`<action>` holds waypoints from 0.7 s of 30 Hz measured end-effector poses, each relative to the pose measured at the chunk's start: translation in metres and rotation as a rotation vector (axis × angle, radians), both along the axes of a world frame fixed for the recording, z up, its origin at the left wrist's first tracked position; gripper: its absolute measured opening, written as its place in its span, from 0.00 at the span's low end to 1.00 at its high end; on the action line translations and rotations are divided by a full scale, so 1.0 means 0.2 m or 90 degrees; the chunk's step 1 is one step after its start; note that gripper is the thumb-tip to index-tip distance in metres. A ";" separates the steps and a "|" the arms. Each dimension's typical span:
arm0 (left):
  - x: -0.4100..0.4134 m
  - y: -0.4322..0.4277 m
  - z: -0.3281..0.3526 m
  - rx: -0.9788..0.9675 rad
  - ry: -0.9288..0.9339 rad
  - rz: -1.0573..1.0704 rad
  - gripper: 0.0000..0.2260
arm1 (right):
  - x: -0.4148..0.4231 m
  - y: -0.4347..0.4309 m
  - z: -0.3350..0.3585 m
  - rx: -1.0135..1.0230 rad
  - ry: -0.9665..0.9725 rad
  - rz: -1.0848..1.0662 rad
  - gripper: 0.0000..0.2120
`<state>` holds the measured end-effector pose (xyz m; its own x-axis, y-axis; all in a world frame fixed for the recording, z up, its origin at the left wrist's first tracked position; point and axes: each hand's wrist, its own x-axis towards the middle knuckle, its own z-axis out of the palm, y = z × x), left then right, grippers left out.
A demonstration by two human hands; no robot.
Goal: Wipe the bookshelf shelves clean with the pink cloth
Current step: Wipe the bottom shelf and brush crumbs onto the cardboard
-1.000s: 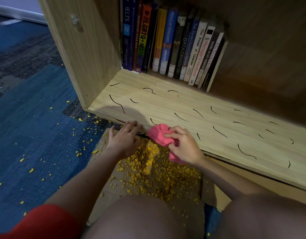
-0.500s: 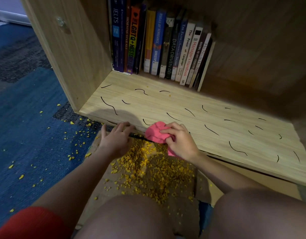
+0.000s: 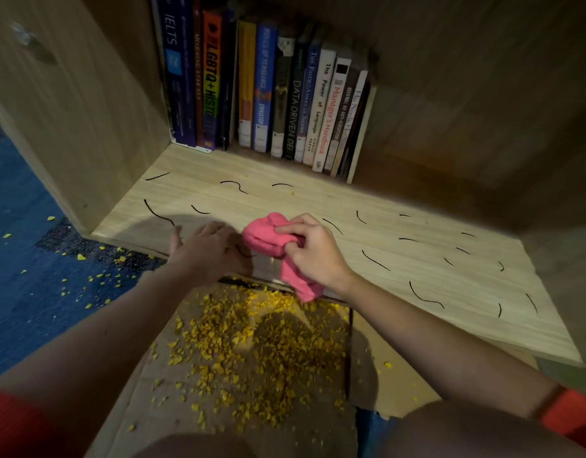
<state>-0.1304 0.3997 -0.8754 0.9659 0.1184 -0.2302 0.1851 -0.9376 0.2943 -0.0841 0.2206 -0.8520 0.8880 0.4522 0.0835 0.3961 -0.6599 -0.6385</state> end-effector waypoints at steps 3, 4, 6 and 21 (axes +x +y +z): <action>0.08 -0.01 0.00 -0.007 0.010 0.023 0.20 | 0.10 0.01 0.02 0.015 0.014 -0.030 0.15; 0.11 -0.01 -0.01 -0.008 0.020 0.028 0.21 | 0.13 0.02 0.03 0.021 0.014 -0.041 0.15; 0.17 -0.01 -0.03 -0.010 0.034 0.035 0.22 | 0.18 0.04 0.04 0.026 0.011 -0.054 0.15; 0.30 -0.01 -0.04 0.156 -0.002 0.086 0.19 | 0.84 0.02 -0.08 -0.118 0.000 -0.398 0.14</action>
